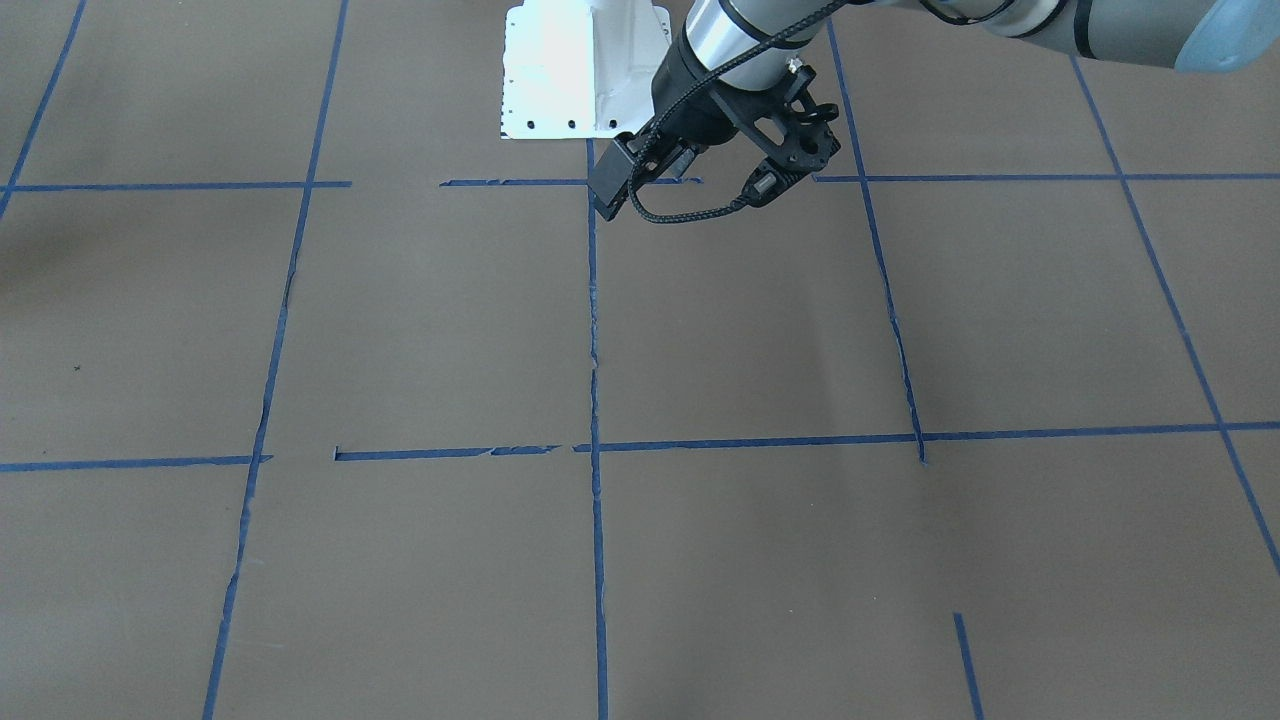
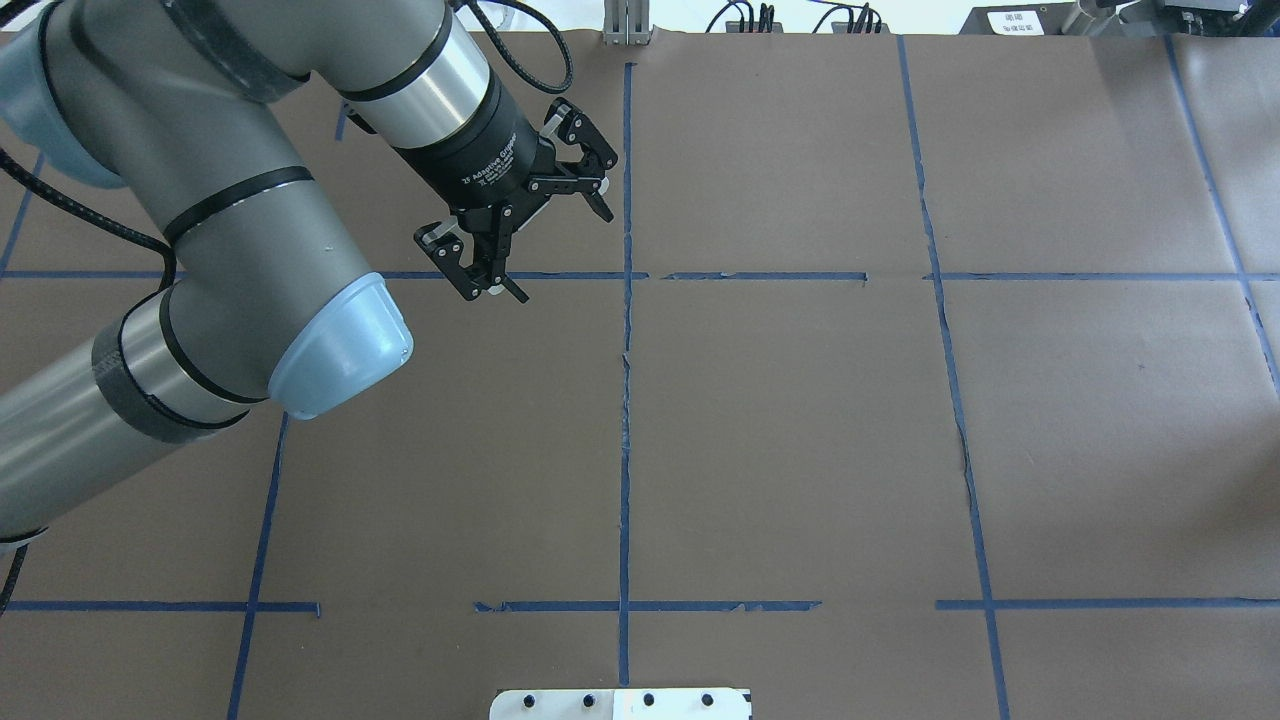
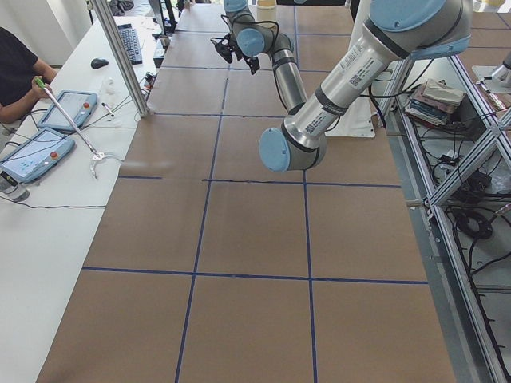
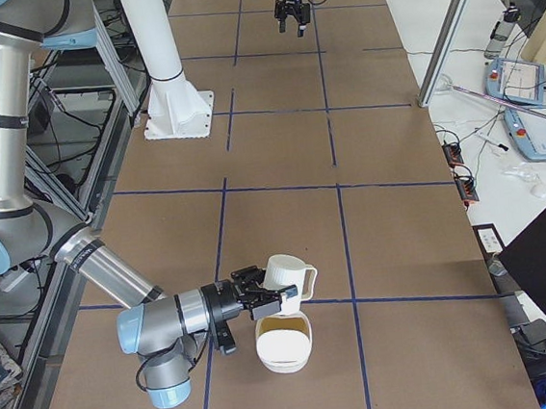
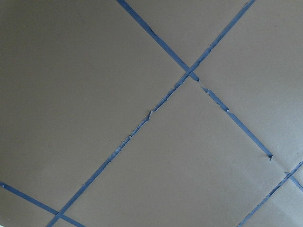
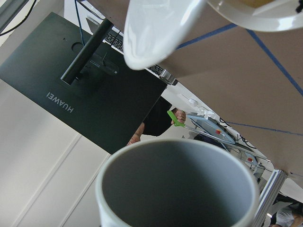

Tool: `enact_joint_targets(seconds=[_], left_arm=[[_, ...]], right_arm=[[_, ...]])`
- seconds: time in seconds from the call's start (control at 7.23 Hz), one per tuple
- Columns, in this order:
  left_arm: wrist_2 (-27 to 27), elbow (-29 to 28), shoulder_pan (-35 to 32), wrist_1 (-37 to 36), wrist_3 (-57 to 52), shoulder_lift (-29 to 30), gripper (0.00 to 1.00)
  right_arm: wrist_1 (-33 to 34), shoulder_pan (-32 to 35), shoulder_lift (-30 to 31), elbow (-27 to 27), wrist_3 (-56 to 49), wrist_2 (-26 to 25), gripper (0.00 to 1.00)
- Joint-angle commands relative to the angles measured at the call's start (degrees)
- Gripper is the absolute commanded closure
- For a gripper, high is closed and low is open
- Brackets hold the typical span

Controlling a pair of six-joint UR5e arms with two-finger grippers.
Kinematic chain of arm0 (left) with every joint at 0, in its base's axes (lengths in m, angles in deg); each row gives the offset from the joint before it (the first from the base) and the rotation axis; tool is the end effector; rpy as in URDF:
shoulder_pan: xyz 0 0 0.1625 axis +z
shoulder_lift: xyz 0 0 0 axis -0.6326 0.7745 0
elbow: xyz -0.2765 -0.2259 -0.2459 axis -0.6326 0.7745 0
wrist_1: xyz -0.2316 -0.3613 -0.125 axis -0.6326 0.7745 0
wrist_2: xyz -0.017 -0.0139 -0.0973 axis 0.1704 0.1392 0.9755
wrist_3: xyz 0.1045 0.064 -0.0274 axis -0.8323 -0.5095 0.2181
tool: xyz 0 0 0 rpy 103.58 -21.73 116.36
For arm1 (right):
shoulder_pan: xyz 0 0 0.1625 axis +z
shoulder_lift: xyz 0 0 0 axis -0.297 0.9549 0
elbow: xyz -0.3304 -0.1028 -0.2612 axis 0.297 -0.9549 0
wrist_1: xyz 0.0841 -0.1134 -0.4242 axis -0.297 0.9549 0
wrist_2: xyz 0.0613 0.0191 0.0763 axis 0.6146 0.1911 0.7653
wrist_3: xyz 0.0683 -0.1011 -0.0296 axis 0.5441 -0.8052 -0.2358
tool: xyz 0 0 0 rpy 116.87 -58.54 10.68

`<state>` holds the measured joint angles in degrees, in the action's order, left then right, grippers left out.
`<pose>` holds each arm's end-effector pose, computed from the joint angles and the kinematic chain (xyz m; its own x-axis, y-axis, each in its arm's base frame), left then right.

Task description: Left arm hands cup to right arm to dump lemon

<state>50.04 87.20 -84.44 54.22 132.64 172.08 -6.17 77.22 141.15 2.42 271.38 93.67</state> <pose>0.4242 -0.4961 0.0463 0.3304 -0.6673 -0.6675 0.2466 0.7437 -0.6214 0.1039 -0.3019 0.7576 -0.9207 0.3672 -0.1322 0.1654 0.0602 -0.9844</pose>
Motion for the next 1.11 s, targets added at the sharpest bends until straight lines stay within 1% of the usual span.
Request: enact_joint_targets(seconds=[0.0,0.14,0.28,0.55,0.69,0.83,0.97], left_arm=[[0.00,0.13,-0.34,-0.03,-0.35,-0.41,0.00],[0.00,0.04,-0.34,0.06,-0.36,-0.41,0.00],[0.00,0.13,-0.51,0.06,-0.44,-0.50,0.00],[0.17,0.74,-0.60,-0.03,-0.36,-0.67,0.00],[0.26,0.92,-0.60,-0.03,-0.36,-1.02,0.00],[0.26,1.18,-0.60,-0.03,-0.36,-1.37,0.00],[0.35,1.53,-0.60,-0.03,-0.36,-1.46,0.00]], right_arm=[[-1.06,0.34,-0.38,-0.65,1.41,-0.11,0.49],[-1.06,0.34,-0.21,0.48,1.07,0.06,0.48],[-0.54,0.25,-0.03,3.63,-1.11,0.67,0.45],[0.43,0.08,-0.21,4.71,-6.81,0.77,0.44],[3.83,-1.23,-0.29,5.06,-12.94,0.77,0.43],[7.69,-2.81,-0.99,6.98,-19.26,0.77,0.41],[15.30,-4.22,-2.30,11.61,-24.37,0.68,0.40]])
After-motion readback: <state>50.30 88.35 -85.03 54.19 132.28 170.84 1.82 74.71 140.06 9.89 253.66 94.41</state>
